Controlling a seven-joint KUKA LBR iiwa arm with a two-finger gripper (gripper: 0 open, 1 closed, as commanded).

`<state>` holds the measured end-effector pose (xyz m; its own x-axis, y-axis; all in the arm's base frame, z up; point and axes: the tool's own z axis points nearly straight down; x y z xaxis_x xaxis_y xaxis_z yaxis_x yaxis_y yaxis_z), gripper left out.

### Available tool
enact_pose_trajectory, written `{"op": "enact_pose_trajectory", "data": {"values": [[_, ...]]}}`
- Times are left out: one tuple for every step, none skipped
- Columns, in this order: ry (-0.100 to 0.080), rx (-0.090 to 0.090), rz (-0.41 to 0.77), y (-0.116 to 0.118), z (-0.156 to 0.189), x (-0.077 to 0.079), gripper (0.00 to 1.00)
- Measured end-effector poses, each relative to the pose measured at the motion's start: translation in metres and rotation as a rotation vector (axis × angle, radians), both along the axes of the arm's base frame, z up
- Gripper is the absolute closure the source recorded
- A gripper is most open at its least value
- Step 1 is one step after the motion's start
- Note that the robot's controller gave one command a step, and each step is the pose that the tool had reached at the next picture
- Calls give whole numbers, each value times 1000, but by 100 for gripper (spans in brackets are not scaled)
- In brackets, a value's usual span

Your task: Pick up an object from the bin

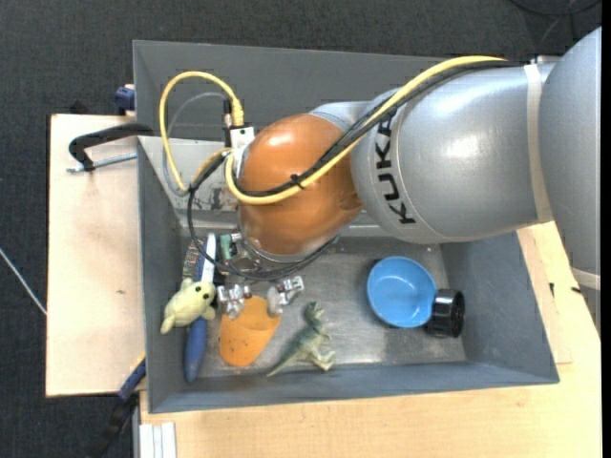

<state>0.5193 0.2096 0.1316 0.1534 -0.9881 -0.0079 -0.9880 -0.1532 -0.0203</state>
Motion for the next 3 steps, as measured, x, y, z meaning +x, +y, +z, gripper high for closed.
{"op": "enact_pose_trajectory", "data": {"values": [[13, -6, 125, -11, -16, -5, 0], [13, -13, 315, -74, -55, 16, 0], [15, -15, 362, -138, -30, 9, 0]]}}
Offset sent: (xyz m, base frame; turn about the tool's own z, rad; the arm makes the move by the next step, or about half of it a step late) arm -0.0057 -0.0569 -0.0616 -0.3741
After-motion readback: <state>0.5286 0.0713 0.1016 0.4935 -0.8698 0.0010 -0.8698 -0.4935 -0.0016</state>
